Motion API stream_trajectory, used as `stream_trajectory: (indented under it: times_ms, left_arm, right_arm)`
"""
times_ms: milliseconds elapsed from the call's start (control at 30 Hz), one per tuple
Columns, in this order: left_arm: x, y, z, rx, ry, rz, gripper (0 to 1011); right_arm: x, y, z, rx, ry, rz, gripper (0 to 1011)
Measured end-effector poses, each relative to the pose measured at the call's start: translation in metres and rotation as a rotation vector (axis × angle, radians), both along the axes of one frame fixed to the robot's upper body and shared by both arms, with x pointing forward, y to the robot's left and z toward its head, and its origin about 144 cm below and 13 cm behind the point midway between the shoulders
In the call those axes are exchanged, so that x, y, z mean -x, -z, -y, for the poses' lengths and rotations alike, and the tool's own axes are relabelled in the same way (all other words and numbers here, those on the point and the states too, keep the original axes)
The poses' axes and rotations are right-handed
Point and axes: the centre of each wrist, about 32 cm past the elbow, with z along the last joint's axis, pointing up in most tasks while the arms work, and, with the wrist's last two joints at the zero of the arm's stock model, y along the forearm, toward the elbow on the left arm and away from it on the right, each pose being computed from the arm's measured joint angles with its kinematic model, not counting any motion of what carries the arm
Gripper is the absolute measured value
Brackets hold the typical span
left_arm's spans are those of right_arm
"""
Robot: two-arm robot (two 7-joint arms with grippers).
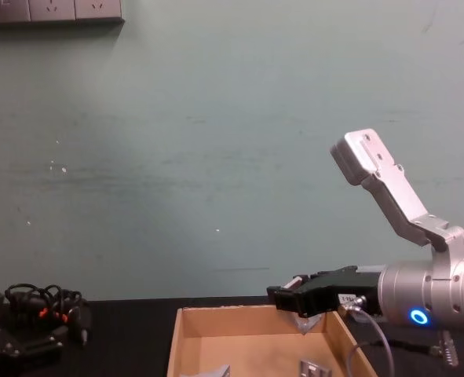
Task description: Use one hand to pick up the angle iron from the table and place it into the box.
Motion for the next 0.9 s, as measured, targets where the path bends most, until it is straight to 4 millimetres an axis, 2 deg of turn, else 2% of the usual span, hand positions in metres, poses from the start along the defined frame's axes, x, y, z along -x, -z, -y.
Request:
stream_trajectory:
  times_ms: [600, 667, 700, 800, 833, 867, 900]
  left_arm:
    - [0.0, 0.0, 0.0, 0.0, 0.0, 0.0, 1011]
    - [0.0, 0.0, 0.0, 0.0, 0.0, 0.0, 1011]
    - [0.0, 0.0, 0.0, 0.0, 0.0, 0.0, 1011]
    - [0.0, 0.0, 0.0, 0.0, 0.0, 0.0, 1011]
    - [0.0, 0.0, 0.0, 0.0, 0.0, 0.0, 1011]
    - [0.0, 0.0, 0.0, 0.0, 0.0, 0.0, 1011]
    - [0.0, 0.0, 0.0, 0.0, 0.0, 0.0, 1011]
  right_arm:
    - [-0.0015, 0.0036, 0.0003, 0.018, -0.004, -0.038, 473]
    - [-0.0011, 0.0045, 0.0003, 0.02, -0.005, -0.041, 502]
    - [-0.0011, 0.0048, 0.0005, 0.02, -0.006, -0.043, 562]
    - [-0.0009, 0.0062, 0.0007, 0.021, -0.008, -0.046, 632]
    - [-0.0009, 0.0062, 0.0007, 0.021, -0.008, -0.046, 632]
    - [-0.001, 0.0065, 0.0009, 0.021, -0.011, -0.048, 700]
    - [-0.0011, 0.0065, 0.0009, 0.022, -0.012, -0.047, 716]
